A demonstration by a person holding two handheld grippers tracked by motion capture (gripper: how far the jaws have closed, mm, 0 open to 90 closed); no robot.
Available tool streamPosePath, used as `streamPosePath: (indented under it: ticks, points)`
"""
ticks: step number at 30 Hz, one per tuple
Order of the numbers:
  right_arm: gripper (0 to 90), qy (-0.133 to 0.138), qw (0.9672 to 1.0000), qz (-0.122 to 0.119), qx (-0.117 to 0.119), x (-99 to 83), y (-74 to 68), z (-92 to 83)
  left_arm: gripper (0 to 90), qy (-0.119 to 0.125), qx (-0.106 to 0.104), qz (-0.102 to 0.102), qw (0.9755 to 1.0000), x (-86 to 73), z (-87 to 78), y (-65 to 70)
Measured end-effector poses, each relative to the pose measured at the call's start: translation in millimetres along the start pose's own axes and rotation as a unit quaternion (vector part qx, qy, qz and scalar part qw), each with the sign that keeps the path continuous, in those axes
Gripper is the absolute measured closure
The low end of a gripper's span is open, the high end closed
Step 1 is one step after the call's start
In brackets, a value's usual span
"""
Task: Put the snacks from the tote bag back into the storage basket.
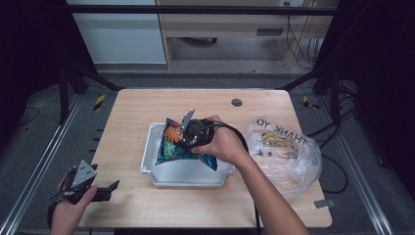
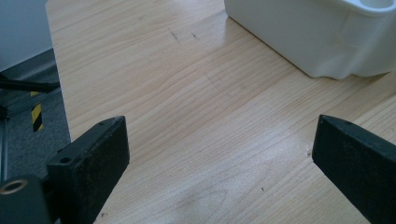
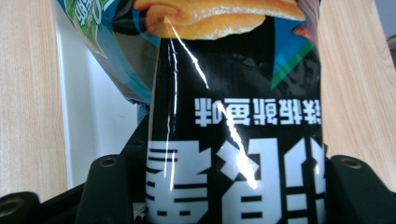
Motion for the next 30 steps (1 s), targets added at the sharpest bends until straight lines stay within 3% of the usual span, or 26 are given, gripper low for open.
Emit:
streamPosePath:
  ticks: [30]
  points:
    - [41.5, -0.015, 0.9998, 0.005, 0.013, -9.7, -3.2, 17.3, 3.6, 0.004, 0.002, -0.001, 1.0000, 0.8, -0.9, -2.0]
Point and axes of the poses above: each handheld gripper's, and its own axes: z roughly forward along the jaws, x roughly out of its top, y roughly to its right, the point moved 9 cm from there along z, roughly forward along the jaws, and after that the axes turned 14 degrees about y, right-handed, at the moved point
